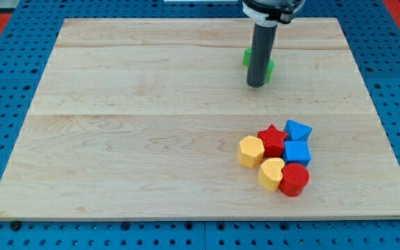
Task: Nudge the group of blocks a bit up
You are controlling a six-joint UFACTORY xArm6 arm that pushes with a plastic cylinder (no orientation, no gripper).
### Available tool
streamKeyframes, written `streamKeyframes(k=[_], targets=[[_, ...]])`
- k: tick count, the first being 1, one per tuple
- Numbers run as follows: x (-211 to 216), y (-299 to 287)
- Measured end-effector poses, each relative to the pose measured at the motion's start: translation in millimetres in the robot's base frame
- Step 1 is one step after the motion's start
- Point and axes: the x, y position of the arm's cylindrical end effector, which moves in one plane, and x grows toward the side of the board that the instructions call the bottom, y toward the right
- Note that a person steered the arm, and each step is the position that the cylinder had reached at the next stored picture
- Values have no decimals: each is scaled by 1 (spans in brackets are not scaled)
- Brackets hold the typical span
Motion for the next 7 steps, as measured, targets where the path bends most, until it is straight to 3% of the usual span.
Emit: streamKeyframes(k=[2,4,6,7], targets=[[27,73],[149,118],[246,117],[247,84]])
